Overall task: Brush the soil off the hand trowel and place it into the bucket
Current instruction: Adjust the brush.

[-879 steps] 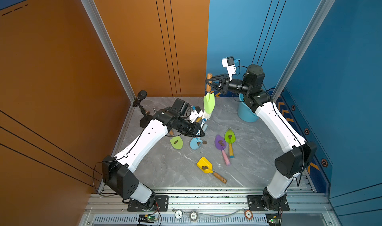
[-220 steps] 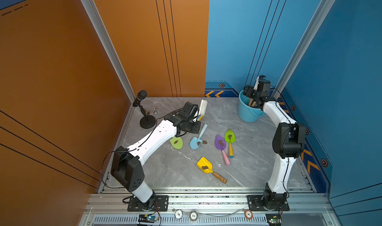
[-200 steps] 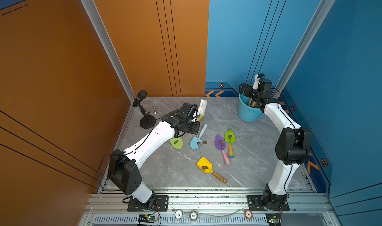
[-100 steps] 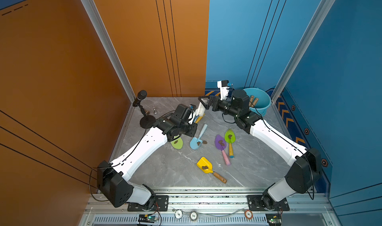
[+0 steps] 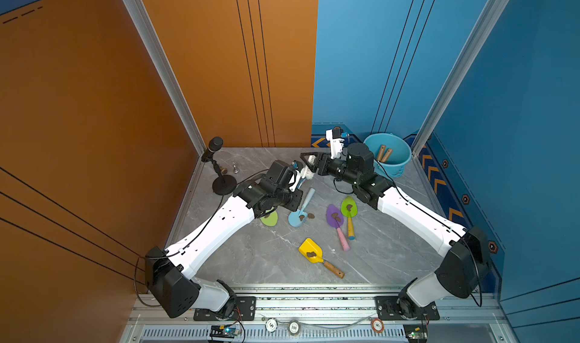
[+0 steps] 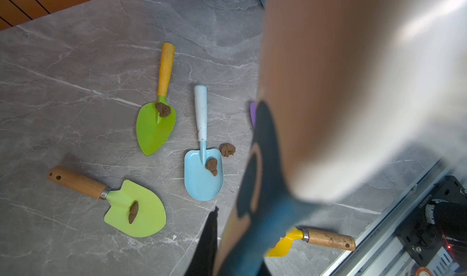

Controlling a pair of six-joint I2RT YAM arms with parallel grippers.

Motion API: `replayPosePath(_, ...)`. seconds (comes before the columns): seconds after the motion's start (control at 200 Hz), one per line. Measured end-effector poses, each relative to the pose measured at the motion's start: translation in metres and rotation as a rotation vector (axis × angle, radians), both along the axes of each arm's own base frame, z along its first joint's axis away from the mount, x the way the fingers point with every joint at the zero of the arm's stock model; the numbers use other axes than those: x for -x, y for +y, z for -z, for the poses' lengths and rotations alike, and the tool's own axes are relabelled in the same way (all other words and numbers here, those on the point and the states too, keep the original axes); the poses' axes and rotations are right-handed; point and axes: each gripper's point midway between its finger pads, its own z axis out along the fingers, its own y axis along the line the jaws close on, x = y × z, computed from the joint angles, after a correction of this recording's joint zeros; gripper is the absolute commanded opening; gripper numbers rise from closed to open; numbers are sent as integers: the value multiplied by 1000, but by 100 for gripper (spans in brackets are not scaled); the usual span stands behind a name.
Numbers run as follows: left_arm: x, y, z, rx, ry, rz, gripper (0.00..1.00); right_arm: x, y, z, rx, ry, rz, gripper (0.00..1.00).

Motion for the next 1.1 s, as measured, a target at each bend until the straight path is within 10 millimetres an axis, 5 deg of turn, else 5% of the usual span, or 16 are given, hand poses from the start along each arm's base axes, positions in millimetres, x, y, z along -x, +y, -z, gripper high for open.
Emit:
replayPosePath(0.305, -6, -1, -4, 5, -22, -11, 0, -6, 0, -2, -33, 50, -2, 25)
replayPosePath(0.431, -13, -1, -13, 27, -36, -18, 48, -11, -1, -11, -31, 27, -3, 20)
replayPosePath(0.591, -18, -5, -31, 164, -11, 21, 68, -18, -2, 1, 11, 36, -13, 15)
replayPosePath(0.766, -17, 5, -52, 387, 54, 68, 73, -31, -20, 2, 13, 40, -32, 14)
replayPosePath(1.101, 1, -17, -72, 590, 165, 264, 72, -9, -17, -76, -130, -87, -276, 12)
